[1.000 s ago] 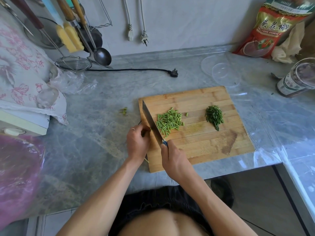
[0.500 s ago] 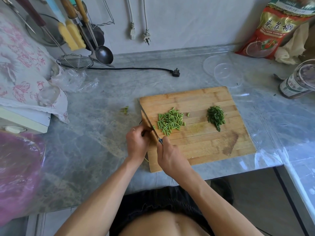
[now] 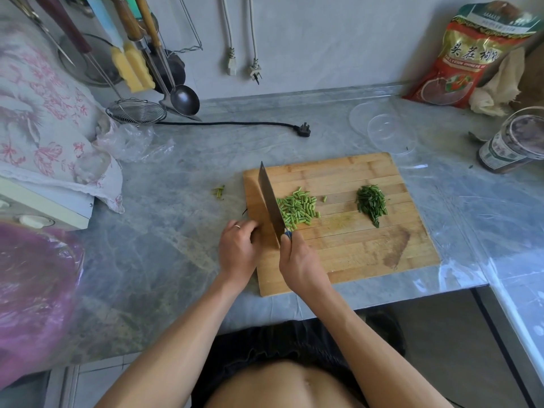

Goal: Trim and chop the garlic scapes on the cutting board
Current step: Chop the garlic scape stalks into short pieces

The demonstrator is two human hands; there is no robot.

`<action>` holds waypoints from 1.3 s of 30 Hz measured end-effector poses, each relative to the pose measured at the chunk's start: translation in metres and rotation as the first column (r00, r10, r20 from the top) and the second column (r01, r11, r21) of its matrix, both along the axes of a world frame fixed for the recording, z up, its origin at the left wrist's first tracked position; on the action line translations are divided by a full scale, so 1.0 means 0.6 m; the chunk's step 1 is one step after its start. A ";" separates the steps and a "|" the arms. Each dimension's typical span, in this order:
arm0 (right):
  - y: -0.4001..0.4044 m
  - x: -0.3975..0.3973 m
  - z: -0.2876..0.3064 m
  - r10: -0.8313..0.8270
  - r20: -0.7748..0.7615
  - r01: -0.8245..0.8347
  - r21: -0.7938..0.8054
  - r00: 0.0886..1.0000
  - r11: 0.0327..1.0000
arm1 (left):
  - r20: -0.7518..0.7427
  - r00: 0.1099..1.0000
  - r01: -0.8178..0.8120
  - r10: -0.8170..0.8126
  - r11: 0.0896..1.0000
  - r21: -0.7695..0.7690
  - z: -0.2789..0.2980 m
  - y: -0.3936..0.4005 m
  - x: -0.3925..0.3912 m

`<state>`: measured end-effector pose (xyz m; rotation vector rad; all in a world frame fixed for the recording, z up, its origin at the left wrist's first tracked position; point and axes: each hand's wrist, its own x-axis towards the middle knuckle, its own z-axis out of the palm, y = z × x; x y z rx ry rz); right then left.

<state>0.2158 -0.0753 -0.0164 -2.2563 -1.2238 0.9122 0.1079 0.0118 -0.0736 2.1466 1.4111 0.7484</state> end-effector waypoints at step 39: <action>-0.023 0.010 0.024 0.003 -0.127 0.013 0.125 0.992 0.992 | 0.163 0.980 -0.083 0.115 0.978 -0.192 -0.003 0.012 -0.010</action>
